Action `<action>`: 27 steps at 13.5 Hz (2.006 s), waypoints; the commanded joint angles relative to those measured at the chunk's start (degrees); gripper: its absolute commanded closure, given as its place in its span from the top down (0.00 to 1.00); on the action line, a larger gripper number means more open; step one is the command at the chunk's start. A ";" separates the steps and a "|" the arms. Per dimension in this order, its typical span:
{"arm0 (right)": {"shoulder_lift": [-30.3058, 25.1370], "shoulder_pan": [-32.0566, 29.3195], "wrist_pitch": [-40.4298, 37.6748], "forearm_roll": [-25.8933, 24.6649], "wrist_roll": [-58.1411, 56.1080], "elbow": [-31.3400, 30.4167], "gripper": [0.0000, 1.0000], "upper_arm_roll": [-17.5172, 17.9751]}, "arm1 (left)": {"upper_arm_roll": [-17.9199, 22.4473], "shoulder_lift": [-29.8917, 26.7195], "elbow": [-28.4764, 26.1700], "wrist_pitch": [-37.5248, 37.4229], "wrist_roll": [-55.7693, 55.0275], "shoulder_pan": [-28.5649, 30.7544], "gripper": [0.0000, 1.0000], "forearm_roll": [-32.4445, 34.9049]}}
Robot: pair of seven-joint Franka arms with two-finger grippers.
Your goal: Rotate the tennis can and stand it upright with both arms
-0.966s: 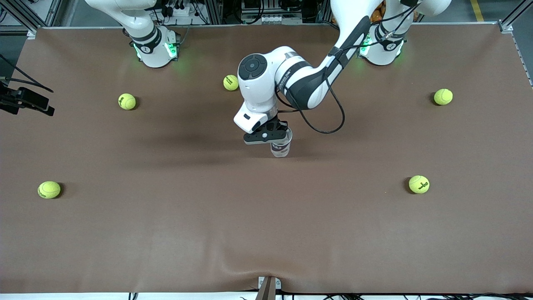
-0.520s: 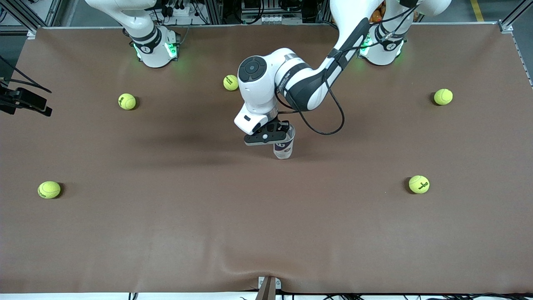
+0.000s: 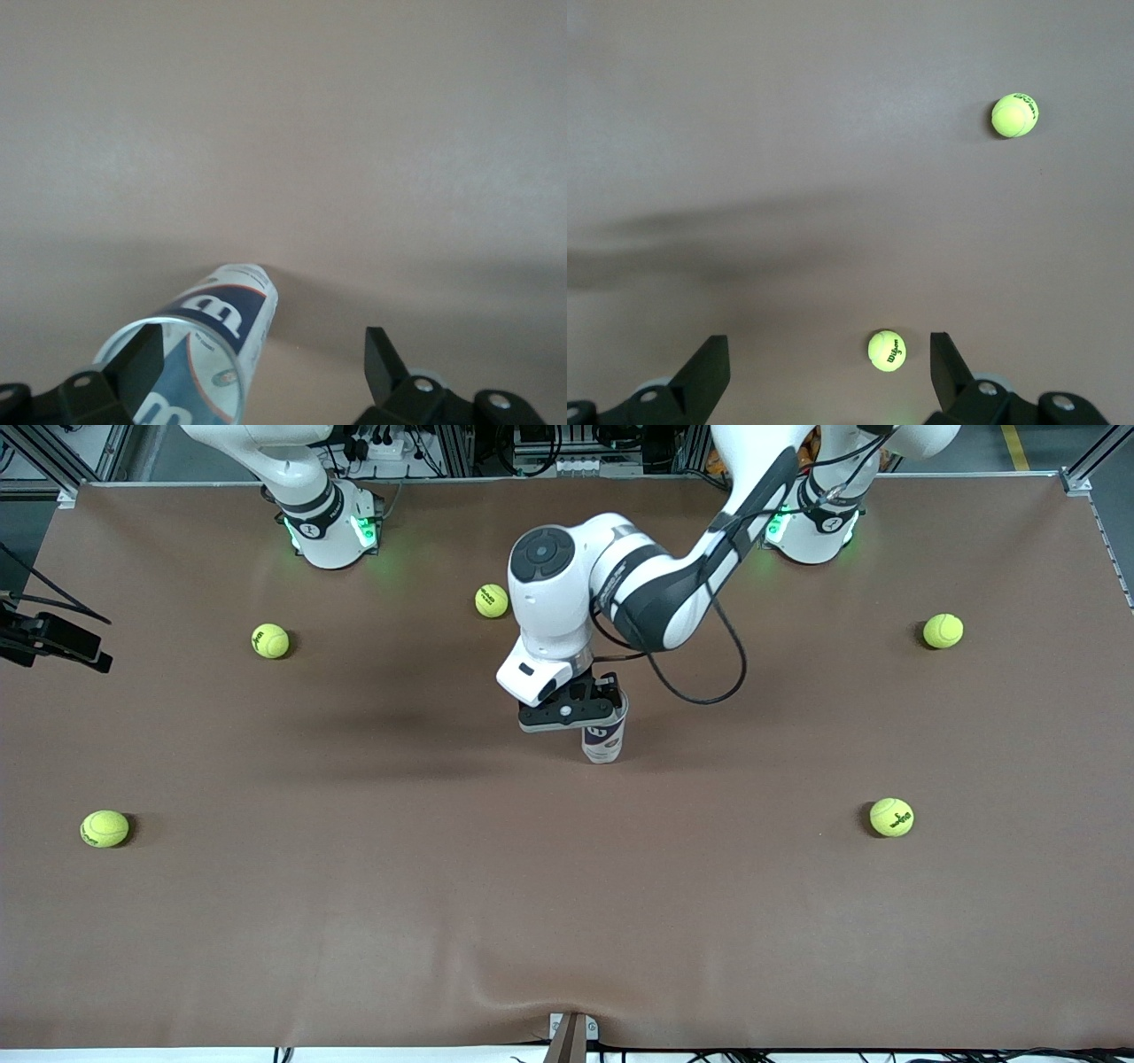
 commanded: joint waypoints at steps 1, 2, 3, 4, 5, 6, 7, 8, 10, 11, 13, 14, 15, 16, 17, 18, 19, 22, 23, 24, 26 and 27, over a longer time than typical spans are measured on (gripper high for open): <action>-0.47 0.48 -0.38 -0.48 1.45 -0.27 1.00 0.36 | -0.09 -3.10 -0.47 -2.77 -1.18 0.33 1.00 0.41; -0.47 0.40 -0.38 -0.39 1.45 -0.35 1.00 0.36 | -0.35 -3.89 -0.47 -3.99 -1.18 0.33 1.00 0.32; -0.47 0.31 -0.38 -0.13 1.45 -0.27 1.00 0.36 | -0.44 -4.59 -0.47 -5.40 -1.18 0.33 1.00 0.32; -0.47 0.22 -0.38 -0.04 1.45 -0.27 1.00 0.36 | -0.44 -5.65 -0.47 -6.54 -1.18 0.42 1.00 0.23; -0.47 0.48 -0.38 -0.04 1.45 -0.27 1.00 0.36 | -0.18 -6.87 -0.47 -8.12 -1.01 1.11 1.00 -0.38; -0.47 0.66 -0.38 -0.22 1.45 -0.27 1.00 0.36 | -0.27 -8.19 -0.47 -9.09 -0.83 2.86 1.00 -1.60; -0.47 1.09 -0.30 -0.57 1.45 -0.27 1.00 0.36 | -0.27 -9.34 -0.47 -9.19 -0.40 4.53 1.00 -2.83; -0.47 1.10 -0.12 -0.74 1.45 -0.18 1.00 0.36 | -0.27 -10.30 -0.47 -9.28 -0.31 5.94 1.00 -3.80; -0.38 0.75 -0.03 -0.83 1.45 0.43 1.00 0.36 | -0.27 -12.06 -0.65 -10.50 -0.04 8.32 1.00 -3.90; -0.38 0.48 -0.12 -0.83 1.45 0.44 1.00 0.36 | -0.35 -13.03 -0.65 -11.73 1.79 9.72 1.00 -3.90; -0.38 0.39 -0.12 -0.66 1.45 0.44 1.00 0.27 | -0.44 -15.14 -0.82 -15.41 6.44 11.83 1.00 -3.90; -0.38 0.57 -0.21 -0.57 1.45 0.44 1.00 0.27 | -0.44 -16.28 -0.82 -17.43 8.29 12.97 1.00 -3.90; -0.03 1.01 -0.21 -0.66 1.45 0.44 1.00 0.27 | -0.36 -17.68 -1.17 -19.37 11.18 13.85 1.00 -3.81; 0.15 1.10 -0.12 -0.74 1.45 0.52 1.00 0.27 | -0.44 -19.44 -1.52 -21.39 14.60 15.26 1.00 -3.90; 0.15 0.84 -0.12 -0.74 1.45 0.70 1.00 0.27 | -0.53 -21.02 -1.53 -23.32 17.86 17.18 1.00 -3.98; 0.15 0.31 -0.29 -0.66 1.45 1.31 1.00 0.27 | -0.53 -22.52 -1.70 -25.25 20.06 18.25 1.00 -3.99; 0.15 0.22 -0.30 -0.66 1.45 1.49 1.00 0.10 | -0.53 -23.58 -2.23 -26.40 21.39 19.21 1.00 -3.99; 0.15 -0.05 -0.38 -0.57 1.19 1.58 1.00 0.01 | -0.53 -26.74 -4.25 -26.59 29.10 23.86 1.00 -4.33; 0.15 -0.13 -0.38 -0.74 1.10 1.58 1.00 0.01 | -0.53 -27.18 -4.34 -26.59 31.75 25.71 1.00 -6.08; 0.15 -0.13 -0.38 -0.83 1.10 1.58 1.00 0.01 | -0.53 -27.89 -4.43 -26.51 33.60 27.90 1.00 -7.92; 0.15 -0.13 -0.38 -0.74 1.27 1.58 1.00 0.01 | -0.53 -29.38 -5.91 -26.24 36.60 30.46 1.00 -8.82; 0.15 -0.22 -0.38 -0.74 1.27 1.67 1.00 0.01 | -0.53 -29.65 -5.92 -26.24 38.09 32.04 1.00 -8.99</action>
